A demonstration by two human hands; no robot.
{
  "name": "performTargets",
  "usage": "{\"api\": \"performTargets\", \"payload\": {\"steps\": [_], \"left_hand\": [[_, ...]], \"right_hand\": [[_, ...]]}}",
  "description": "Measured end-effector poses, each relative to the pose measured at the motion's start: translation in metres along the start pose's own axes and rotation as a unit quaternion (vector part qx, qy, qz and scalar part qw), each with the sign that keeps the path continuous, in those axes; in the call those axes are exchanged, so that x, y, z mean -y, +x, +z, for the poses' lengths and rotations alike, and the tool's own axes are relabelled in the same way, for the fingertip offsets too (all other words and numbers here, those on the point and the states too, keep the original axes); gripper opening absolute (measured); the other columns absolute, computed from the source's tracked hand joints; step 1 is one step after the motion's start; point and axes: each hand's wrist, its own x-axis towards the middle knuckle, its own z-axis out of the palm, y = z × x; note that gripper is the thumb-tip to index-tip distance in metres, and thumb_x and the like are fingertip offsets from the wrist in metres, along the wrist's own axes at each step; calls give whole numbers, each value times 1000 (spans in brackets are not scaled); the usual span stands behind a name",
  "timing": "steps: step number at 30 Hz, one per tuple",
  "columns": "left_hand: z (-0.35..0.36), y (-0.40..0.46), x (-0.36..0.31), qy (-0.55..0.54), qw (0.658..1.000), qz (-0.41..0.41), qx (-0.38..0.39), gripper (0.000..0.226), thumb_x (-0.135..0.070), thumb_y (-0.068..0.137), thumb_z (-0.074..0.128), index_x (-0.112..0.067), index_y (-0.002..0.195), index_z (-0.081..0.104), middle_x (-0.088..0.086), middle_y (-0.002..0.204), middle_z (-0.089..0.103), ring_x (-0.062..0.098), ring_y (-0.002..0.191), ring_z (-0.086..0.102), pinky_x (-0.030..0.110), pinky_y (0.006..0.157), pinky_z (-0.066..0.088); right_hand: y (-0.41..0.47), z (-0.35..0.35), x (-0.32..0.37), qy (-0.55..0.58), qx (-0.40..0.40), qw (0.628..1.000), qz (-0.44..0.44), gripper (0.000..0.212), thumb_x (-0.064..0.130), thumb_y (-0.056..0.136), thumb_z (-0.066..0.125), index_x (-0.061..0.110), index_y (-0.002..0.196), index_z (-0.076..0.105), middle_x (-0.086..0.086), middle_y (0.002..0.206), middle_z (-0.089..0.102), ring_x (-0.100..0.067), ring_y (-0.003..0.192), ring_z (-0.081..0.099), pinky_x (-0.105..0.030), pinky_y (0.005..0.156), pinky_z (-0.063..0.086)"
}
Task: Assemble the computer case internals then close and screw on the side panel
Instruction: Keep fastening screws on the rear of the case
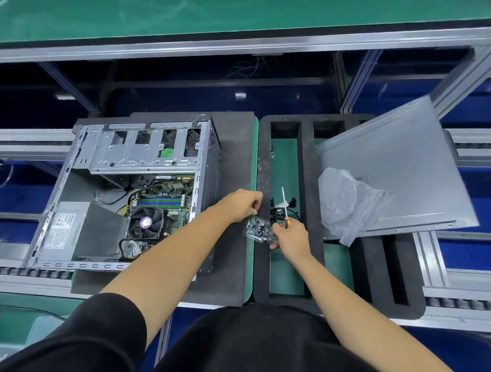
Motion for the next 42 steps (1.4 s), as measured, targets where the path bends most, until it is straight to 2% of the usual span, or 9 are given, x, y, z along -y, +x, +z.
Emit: {"api": "performTargets", "payload": {"steps": [8, 12, 14, 17, 21, 23, 25, 32, 42], "left_hand": [[0, -3, -1, 1, 999, -15, 43, 11, -17, 86, 80, -17, 86, 69, 3, 85, 72, 16, 75, 63, 30, 72, 51], [-1, -5, -4, 29, 997, -39, 64, 17, -28, 86, 80, -21, 86, 65, 3, 99, 69, 24, 90, 65, 39, 81, 54], [-1, -6, -5, 33, 997, -37, 63, 16, -29, 87, 79, -21, 88, 66, 2, 102, 68, 24, 93, 65, 38, 82, 54], [1, -5, -11, 32, 997, -28, 70, 16, -26, 86, 81, -21, 88, 66, -2, 94, 66, 23, 92, 66, 34, 78, 52], [-1, -4, -12, 42, 994, -31, 100, 22, -22, 81, 86, -21, 95, 68, -5, 86, 63, 22, 86, 66, 28, 69, 48], [0, -2, -10, 23, 996, -13, 90, 29, -19, 78, 87, -19, 101, 69, -4, 88, 65, 20, 83, 63, 28, 64, 44], [3, 0, -13, 16, 998, 14, 63, 28, -18, 80, 85, -18, 103, 69, -2, 95, 63, 19, 88, 61, 31, 69, 47], [8, 2, -13, 55, 996, 64, 38, 15, -24, 88, 78, -21, 100, 70, -5, 100, 52, 15, 92, 58, 33, 76, 48], [15, 5, -12, 85, 993, 81, 30, 6, -28, 88, 74, -27, 89, 69, -9, 95, 52, 16, 87, 60, 31, 69, 46]], "right_hand": [[2, -1, -2, 15, 10, 1000, -4, 23, 15, 91, 58, 14, 73, 44, 3, 63, 51, -19, 49, 71, -28, 50, 39], [3, -1, -2, 19, 9, 1000, -5, 29, 14, 91, 58, 18, 70, 38, 4, 60, 47, -20, 49, 71, -18, 40, 34], [3, -1, -2, 18, 11, 1000, 0, 28, 15, 91, 58, 17, 71, 39, 4, 62, 49, -19, 49, 71, -21, 42, 35], [4, -1, -1, 18, 16, 1000, 2, 27, 16, 91, 59, 16, 73, 40, 3, 62, 48, -20, 50, 71, -28, 48, 35], [3, -2, 0, 21, 18, 1000, 1, 29, 16, 90, 60, 17, 71, 38, 3, 60, 47, -21, 51, 72, -26, 46, 35], [4, -3, 0, 27, 17, 1000, 2, 30, 15, 89, 60, 18, 69, 39, 5, 58, 48, -22, 51, 71, -21, 42, 34], [4, -3, -1, 28, 17, 999, 2, 29, 15, 89, 60, 18, 69, 40, 6, 58, 49, -22, 51, 71, -18, 40, 34], [4, -4, 1, 20, 26, 999, 2, 31, 16, 92, 60, 18, 69, 39, 5, 58, 49, -21, 52, 72, -23, 44, 37], [3, -6, 3, 16, 27, 1000, 1, 35, 15, 92, 60, 19, 67, 36, 10, 52, 43, -25, 54, 72, -27, 47, 35]]}}
